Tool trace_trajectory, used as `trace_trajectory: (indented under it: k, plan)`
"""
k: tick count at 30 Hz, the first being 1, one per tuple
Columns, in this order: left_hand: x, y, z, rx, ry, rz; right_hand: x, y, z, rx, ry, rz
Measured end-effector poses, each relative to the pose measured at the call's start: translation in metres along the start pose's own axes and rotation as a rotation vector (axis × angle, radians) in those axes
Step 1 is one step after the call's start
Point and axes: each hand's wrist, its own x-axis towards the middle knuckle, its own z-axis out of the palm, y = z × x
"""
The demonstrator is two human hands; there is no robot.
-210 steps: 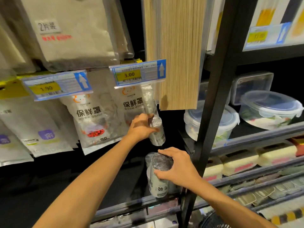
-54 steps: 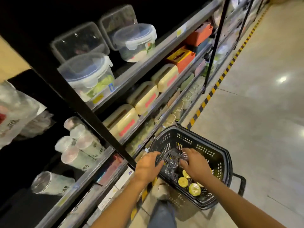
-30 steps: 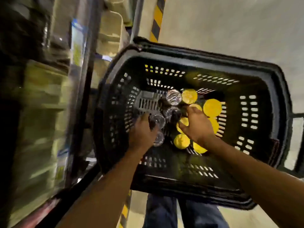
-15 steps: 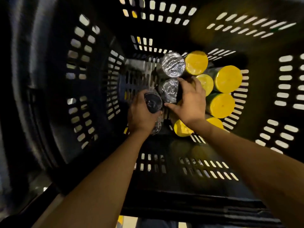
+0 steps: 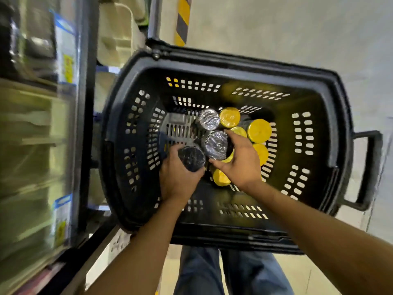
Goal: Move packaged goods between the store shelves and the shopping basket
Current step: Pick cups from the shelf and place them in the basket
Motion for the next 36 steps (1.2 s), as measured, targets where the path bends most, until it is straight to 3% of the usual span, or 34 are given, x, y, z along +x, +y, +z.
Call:
trace_trajectory:
  k: [8,13,23,31,36]
  plan:
    - [-0.089,0.058,-0.099,-0.006,0.037,0.114,-0.056,-0.078,-0.110,0.071,-0.027,-0.117]
    - [-0.149,0.091,-0.156,-0.022,0.153,0.173,-0.097,-0.126,-0.178,0.033,0.014,-0.262]
    - [-0.290,0.141,-0.237,-0.086,0.416,0.265,-0.182,-0.203,-0.302,0.073,-0.092,-0.626]
    - [-0.442,0.135,-0.272,-0.219,0.689,0.246,-0.257,-0.239,-0.343,0.074,-0.230,-0.894]
    - [-0.521,0.099,-0.287,-0.213,0.829,0.117,-0.312,-0.273,-0.334,0.089,-0.325,-1.054]
